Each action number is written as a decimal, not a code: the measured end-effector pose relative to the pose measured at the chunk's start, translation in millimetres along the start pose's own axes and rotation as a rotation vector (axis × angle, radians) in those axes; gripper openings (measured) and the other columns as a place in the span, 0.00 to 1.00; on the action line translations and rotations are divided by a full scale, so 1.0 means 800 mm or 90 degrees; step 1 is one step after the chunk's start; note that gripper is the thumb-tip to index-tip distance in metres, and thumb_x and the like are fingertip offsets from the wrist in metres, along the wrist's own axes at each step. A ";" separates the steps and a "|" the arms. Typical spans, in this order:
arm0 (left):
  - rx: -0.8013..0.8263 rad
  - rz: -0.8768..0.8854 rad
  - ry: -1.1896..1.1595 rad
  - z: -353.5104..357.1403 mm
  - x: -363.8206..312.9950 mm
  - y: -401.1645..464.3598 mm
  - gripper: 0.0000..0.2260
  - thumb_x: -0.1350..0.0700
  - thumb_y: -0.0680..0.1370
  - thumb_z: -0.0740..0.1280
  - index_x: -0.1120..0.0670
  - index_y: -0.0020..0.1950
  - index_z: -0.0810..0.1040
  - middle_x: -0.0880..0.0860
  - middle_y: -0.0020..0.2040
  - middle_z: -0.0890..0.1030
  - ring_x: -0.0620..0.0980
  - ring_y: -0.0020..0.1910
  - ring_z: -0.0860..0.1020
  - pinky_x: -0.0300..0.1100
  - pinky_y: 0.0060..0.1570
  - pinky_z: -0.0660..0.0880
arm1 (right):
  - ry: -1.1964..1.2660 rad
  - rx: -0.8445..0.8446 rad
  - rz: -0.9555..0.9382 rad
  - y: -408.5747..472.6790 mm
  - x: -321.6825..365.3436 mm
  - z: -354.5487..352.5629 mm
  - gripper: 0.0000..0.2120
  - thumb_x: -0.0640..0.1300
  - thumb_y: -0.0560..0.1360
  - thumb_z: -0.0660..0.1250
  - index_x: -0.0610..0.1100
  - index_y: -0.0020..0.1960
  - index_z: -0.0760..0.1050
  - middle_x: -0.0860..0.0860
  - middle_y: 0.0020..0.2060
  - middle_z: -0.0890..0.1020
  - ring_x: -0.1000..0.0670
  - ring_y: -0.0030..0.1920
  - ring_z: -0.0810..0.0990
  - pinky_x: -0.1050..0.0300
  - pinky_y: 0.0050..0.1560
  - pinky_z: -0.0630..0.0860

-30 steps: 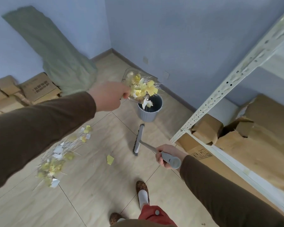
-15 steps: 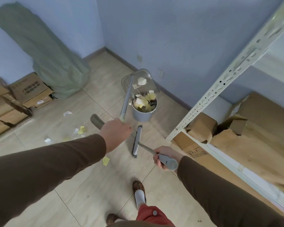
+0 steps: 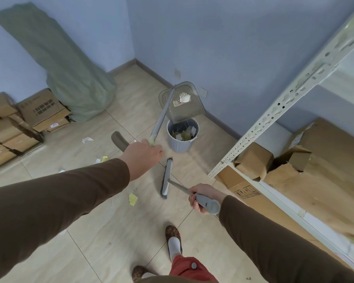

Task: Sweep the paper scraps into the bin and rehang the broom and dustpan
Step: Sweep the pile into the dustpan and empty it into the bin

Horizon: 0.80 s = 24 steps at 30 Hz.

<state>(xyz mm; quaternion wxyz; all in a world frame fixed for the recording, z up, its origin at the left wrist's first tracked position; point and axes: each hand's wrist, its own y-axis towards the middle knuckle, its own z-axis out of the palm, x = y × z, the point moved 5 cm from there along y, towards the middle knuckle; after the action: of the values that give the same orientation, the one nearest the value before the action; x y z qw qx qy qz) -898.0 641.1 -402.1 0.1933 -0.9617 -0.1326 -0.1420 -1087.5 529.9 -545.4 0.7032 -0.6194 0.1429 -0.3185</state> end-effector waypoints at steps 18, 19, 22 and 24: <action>-0.130 -0.429 -0.579 -0.026 0.181 -0.129 0.12 0.64 0.75 0.65 0.51 0.53 0.81 0.50 0.50 0.80 0.53 0.49 0.78 0.46 0.50 0.75 | -0.051 -0.001 -0.026 -0.016 -0.002 0.045 0.05 0.40 0.79 0.58 0.40 0.46 0.68 0.47 0.29 0.72 0.53 0.21 0.72 0.64 0.20 0.73; -0.127 -0.460 -0.645 -0.015 0.195 -0.143 0.11 0.63 0.76 0.66 0.51 0.53 0.81 0.50 0.50 0.81 0.54 0.50 0.80 0.47 0.52 0.77 | -0.053 -0.001 -0.030 -0.016 -0.001 0.048 0.05 0.40 0.79 0.59 0.39 0.46 0.69 0.47 0.29 0.72 0.53 0.21 0.72 0.63 0.20 0.73; -0.126 -0.568 -0.873 0.032 0.224 -0.194 0.15 0.63 0.75 0.70 0.53 0.60 0.79 0.55 0.54 0.80 0.56 0.52 0.82 0.52 0.55 0.81 | -0.085 -0.015 -0.035 -0.017 0.000 0.060 0.05 0.40 0.80 0.59 0.39 0.47 0.69 0.47 0.29 0.72 0.53 0.21 0.72 0.63 0.20 0.73; -0.073 -0.610 -0.924 0.068 0.226 -0.230 0.20 0.64 0.75 0.72 0.55 0.66 0.76 0.58 0.59 0.77 0.58 0.53 0.81 0.55 0.54 0.81 | -0.120 -0.034 -0.034 -0.016 -0.002 0.068 0.05 0.40 0.79 0.59 0.39 0.47 0.69 0.47 0.29 0.72 0.53 0.21 0.71 0.64 0.20 0.72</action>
<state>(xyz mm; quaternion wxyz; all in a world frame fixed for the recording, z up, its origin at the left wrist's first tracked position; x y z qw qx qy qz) -776.1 863.0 -330.0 -0.0682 -0.6632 -0.6062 0.4336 -1059.3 572.9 -523.1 0.6881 -0.6686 0.0677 -0.2738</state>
